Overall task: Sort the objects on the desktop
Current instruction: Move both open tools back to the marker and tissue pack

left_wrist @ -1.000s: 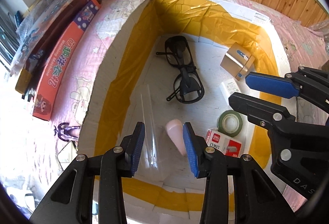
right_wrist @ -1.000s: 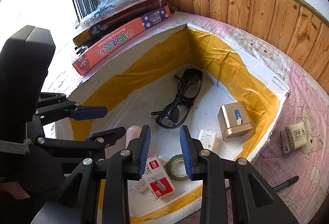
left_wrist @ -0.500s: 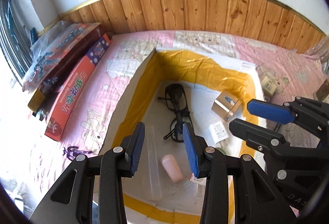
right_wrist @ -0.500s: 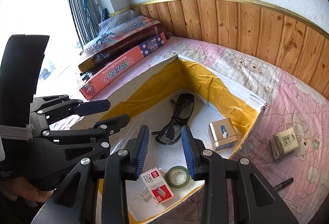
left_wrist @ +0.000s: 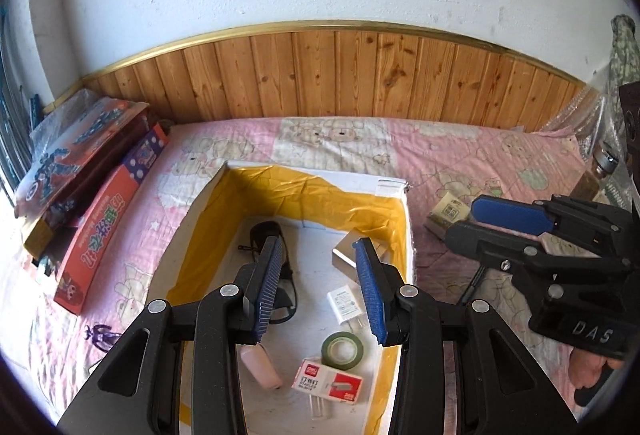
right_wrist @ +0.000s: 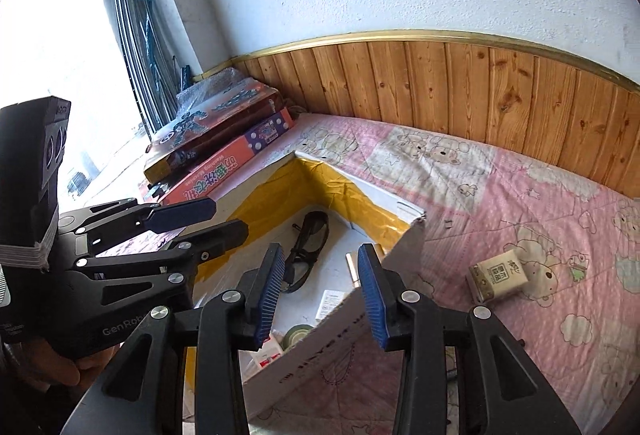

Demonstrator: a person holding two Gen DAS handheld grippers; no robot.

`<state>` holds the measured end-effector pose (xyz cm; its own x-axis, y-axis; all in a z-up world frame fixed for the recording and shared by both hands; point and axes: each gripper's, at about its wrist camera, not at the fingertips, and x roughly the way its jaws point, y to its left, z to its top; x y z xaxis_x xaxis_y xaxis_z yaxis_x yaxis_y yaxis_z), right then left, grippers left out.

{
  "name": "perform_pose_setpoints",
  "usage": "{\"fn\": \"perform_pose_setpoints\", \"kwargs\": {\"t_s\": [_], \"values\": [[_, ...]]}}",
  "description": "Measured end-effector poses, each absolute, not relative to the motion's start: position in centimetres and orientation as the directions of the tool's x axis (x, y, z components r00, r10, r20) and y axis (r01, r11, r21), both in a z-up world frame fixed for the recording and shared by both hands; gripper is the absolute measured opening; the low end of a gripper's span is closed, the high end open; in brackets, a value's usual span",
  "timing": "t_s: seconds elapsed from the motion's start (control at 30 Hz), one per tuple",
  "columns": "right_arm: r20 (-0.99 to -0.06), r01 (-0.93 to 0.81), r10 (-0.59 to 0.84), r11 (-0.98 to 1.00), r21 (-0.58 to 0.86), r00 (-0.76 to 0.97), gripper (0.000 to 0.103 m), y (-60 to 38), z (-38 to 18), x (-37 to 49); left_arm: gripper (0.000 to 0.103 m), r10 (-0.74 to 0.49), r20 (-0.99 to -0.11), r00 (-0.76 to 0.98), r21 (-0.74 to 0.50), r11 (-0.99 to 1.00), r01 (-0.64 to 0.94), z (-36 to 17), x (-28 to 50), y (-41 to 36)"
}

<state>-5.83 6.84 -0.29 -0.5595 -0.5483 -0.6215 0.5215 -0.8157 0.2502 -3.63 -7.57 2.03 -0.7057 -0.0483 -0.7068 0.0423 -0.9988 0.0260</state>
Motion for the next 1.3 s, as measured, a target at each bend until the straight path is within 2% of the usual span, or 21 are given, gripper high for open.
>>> {"fn": "perform_pose_setpoints", "kwargs": {"t_s": [0.23,0.4,0.47,0.6,0.63,0.8,0.87,0.93,1.07,1.2,1.27,1.3], "values": [[-0.622,0.413,-0.482,-0.871,0.265,-0.617,0.041,12.9,-0.8,-8.1,0.040,0.026,-0.721,-0.693,-0.009,-1.000,-0.028,1.3,-4.1,-4.6],[-0.689,0.295,-0.376,-0.925,0.239,-0.620,0.042,17.2,-3.7,-10.9,0.040,0.107,-0.741,-0.663,-0.025,-0.991,-0.131,0.2,-4.4,-0.7],[-0.727,0.262,-0.342,-0.938,0.227,-0.595,0.045,18.2,-5.7,-12.3,0.040,0.162,-0.762,-0.627,-0.063,-0.982,-0.177,-0.8,-4.5,0.7],[-0.809,0.262,-0.289,-0.949,0.174,-0.511,0.067,18.2,-10.2,-15.0,0.040,0.241,-0.803,-0.545,-0.127,-0.963,-0.239,-3.1,-4.8,3.2],[-0.823,0.253,-0.279,-0.952,0.171,-0.496,0.070,18.2,-11.3,-15.6,0.040,0.244,-0.812,-0.531,-0.127,-0.961,-0.246,-3.7,-4.9,3.7],[-0.844,0.117,-0.296,-0.955,0.273,-0.448,0.071,19.7,-15.0,-19.1,0.040,0.225,-0.833,-0.505,-0.120,-0.966,-0.231,-5.5,-5.9,4.9],[-0.839,0.083,-0.266,-0.962,0.258,-0.474,0.074,19.8,-15.3,-20.3,0.040,0.241,-0.836,-0.493,-0.139,-0.962,-0.234,-6.2,-6.3,5.2],[-0.828,0.110,-0.251,-0.968,0.227,-0.502,0.080,19.2,-15.3,-21.0,0.040,0.241,-0.846,-0.476,-0.141,-0.961,-0.237,-7.1,-6.6,5.7],[-0.834,0.201,-0.229,-0.969,0.145,-0.503,0.080,16.8,-16.6,-22.3,0.040,0.218,-0.862,-0.458,-0.116,-0.964,-0.241,-8.8,-7.1,6.4],[-0.830,0.288,-0.321,-0.936,0.203,-0.456,0.085,16.0,-18.0,-22.6,0.040,0.213,-0.859,-0.465,-0.116,-0.967,-0.227,-9.4,-8.0,6.6],[-0.844,0.361,-0.346,-0.911,0.199,-0.410,0.085,15.7,-18.0,-22.5,0.041,0.222,-0.860,-0.460,-0.133,-0.967,-0.217,-9.8,-8.5,6.7],[-0.853,0.396,-0.344,-0.900,0.181,-0.393,0.079,15.5,-18.0,-22.2,0.041,0.224,-0.859,-0.460,-0.136,-0.967,-0.217,-10.0,-8.8,6.7]]}}
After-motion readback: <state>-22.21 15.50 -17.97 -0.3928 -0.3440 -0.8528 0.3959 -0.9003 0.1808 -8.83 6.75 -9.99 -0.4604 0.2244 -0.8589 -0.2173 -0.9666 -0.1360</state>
